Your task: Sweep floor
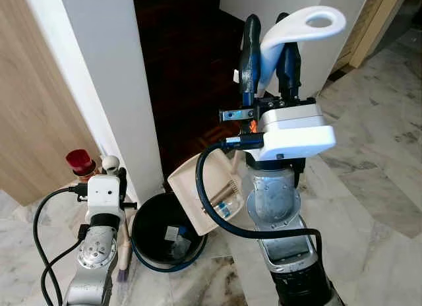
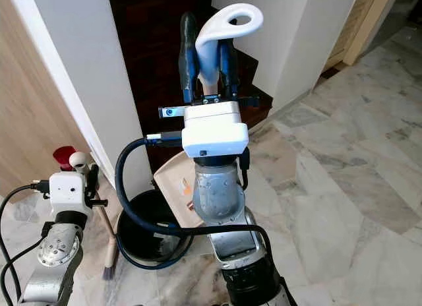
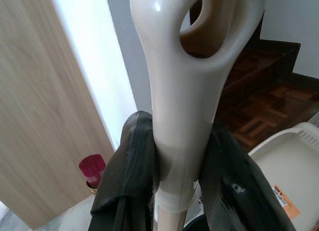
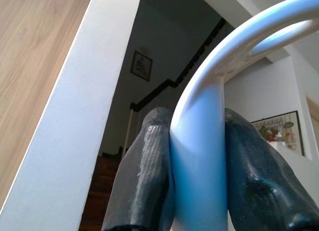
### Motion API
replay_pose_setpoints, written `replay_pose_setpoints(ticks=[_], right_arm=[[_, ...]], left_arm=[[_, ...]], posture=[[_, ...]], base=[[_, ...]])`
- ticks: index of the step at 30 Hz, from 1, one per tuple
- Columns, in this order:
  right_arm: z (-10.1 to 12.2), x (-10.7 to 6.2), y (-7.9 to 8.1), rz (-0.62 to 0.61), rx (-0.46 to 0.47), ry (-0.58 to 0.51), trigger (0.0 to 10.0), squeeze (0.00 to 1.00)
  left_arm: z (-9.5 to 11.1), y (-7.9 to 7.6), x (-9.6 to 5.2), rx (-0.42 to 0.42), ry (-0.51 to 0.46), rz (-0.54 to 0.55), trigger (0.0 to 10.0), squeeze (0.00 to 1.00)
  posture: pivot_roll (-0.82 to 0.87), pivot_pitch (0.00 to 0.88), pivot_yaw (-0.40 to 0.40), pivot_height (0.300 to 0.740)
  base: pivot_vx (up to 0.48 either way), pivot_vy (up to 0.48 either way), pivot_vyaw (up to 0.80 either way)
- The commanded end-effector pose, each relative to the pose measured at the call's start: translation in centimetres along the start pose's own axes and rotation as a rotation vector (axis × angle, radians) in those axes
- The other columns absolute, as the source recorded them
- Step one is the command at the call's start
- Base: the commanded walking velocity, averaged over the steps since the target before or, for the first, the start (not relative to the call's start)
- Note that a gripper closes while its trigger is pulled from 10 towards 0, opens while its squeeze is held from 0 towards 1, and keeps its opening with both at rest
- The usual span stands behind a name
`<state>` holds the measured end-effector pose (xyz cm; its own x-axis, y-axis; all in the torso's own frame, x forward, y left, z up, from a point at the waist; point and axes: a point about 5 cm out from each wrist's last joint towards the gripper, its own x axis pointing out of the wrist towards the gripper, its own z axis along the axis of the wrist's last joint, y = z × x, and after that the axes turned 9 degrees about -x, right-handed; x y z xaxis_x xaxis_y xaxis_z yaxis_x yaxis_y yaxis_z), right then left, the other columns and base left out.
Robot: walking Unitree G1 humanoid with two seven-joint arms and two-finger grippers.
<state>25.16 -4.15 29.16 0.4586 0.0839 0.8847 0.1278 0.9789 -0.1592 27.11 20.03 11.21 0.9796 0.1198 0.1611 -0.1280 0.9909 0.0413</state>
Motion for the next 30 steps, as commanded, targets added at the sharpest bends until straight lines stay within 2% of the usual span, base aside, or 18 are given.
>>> replay_pose_setpoints(ticks=[1, 16, 21, 23, 30], right_arm=[[2.1, 0.6, -0.4, -0.033, 0.017, -0.117, 10.0, 0.00], [4.2, 0.4, 0.4, -0.022, 0.071, -0.202, 10.0, 0.00], [4.9, 0.4, 1.2, 0.001, 0.129, -0.229, 10.0, 0.00], [5.4, 0.4, 1.8, 0.042, 0.182, -0.265, 10.0, 0.00], [6.3, 0.2, 2.5, 0.094, 0.241, -0.329, 10.0, 0.00]], left_arm=[[0.6, -0.2, 0.1, 0.023, -0.045, -0.013, 10.0, 0.00], [0.4, 0.1, 0.3, 0.028, -0.045, -0.011, 10.0, 0.00], [0.4, 0.1, 0.3, 0.029, -0.046, -0.012, 10.0, 0.00], [0.3, 0.1, 0.3, 0.030, -0.046, -0.016, 10.0, 0.00], [0.3, 0.2, 0.3, 0.031, -0.049, -0.018, 10.0, 0.00]], posture=[[0.12, 0.100, -0.062, 0.740], [0.13, 0.095, -0.062, 0.740], [0.13, 0.091, -0.064, 0.740], [0.13, 0.089, -0.064, 0.740], [0.14, 0.090, -0.070, 0.740]], base=[[0.000, 0.000, 0.00], [0.000, 0.000, 0.00], [0.000, 0.000, 0.00], [0.000, 0.000, 0.00], [0.000, 0.000, 0.00]])
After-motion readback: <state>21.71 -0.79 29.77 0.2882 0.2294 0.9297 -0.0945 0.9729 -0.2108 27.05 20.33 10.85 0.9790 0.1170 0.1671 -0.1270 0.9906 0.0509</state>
